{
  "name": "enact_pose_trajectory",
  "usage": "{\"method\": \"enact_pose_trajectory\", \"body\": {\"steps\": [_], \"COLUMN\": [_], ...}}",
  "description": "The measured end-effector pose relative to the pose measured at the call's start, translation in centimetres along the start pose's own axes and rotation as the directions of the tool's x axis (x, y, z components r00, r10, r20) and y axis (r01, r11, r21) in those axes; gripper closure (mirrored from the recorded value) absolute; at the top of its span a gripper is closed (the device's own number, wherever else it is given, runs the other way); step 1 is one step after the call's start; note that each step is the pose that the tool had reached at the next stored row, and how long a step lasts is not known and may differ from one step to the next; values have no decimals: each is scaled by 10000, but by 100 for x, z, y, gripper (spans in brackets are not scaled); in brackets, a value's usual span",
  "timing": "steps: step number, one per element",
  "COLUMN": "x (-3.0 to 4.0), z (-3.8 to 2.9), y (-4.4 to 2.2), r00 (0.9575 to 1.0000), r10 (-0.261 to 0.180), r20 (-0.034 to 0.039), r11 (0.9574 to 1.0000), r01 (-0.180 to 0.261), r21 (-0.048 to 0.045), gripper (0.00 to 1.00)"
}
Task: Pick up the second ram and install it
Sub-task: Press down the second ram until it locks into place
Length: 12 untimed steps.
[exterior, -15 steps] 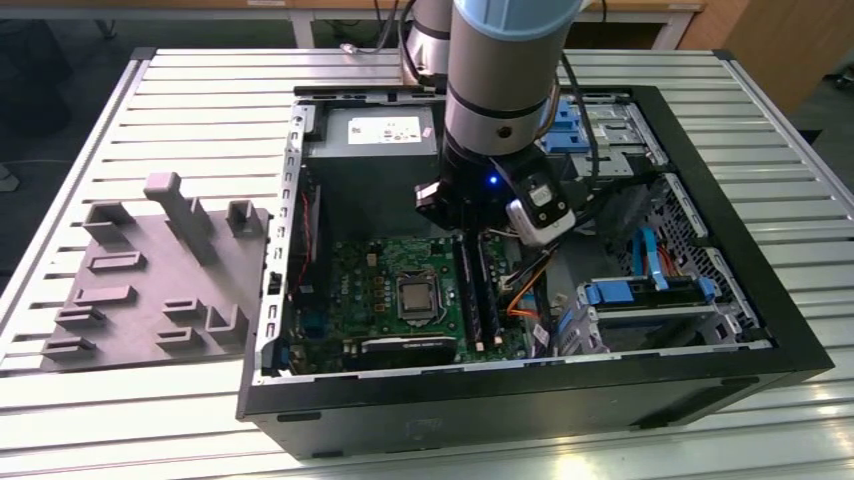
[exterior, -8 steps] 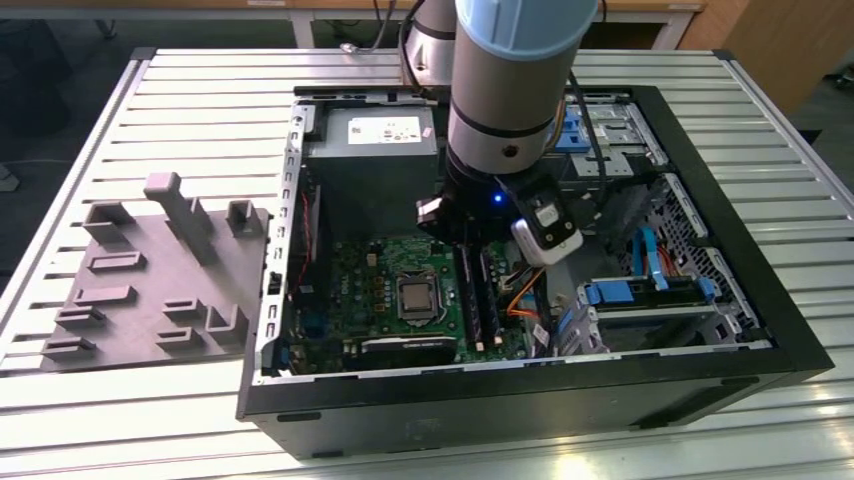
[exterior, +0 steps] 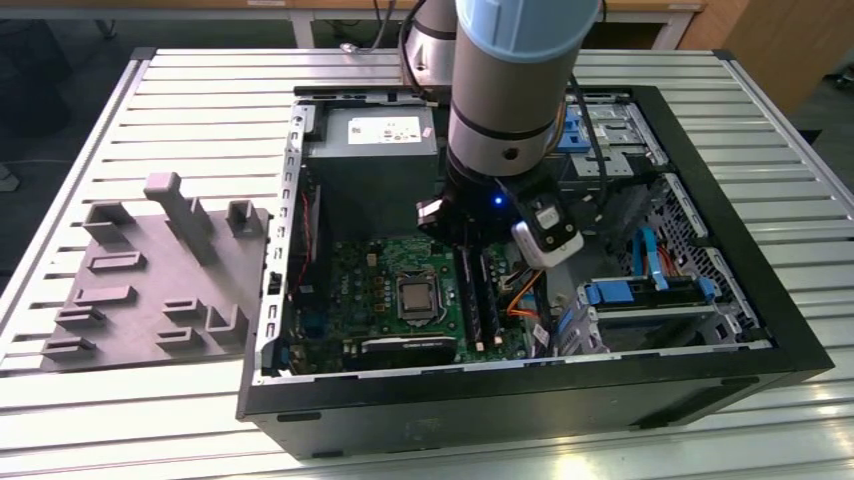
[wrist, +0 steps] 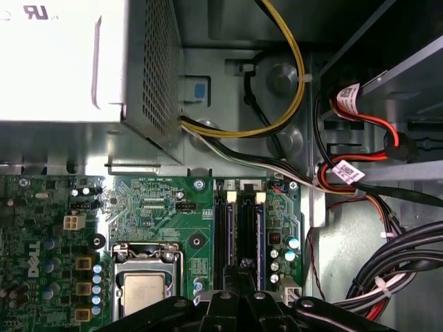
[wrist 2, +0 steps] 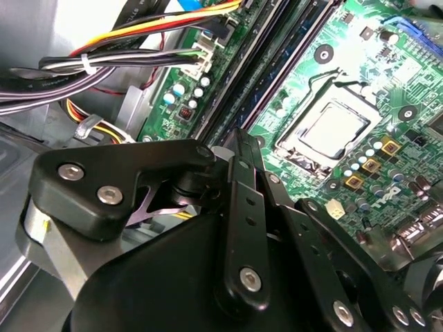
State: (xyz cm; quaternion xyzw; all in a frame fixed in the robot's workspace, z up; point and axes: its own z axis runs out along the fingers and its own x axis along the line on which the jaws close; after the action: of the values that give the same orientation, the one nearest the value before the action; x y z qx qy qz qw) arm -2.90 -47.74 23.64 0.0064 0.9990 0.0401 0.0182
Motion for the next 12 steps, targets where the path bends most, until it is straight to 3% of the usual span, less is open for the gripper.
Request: {"method": "enact_pose_trajectory", "body": {"steps": [12], "x": [-1], "z": [-4], "y": [-54], "r00": [10000], "r10": [0], "r20": [0], "r11": [10000], "r01": [0], "r21": [0], "gripper": [89]}}
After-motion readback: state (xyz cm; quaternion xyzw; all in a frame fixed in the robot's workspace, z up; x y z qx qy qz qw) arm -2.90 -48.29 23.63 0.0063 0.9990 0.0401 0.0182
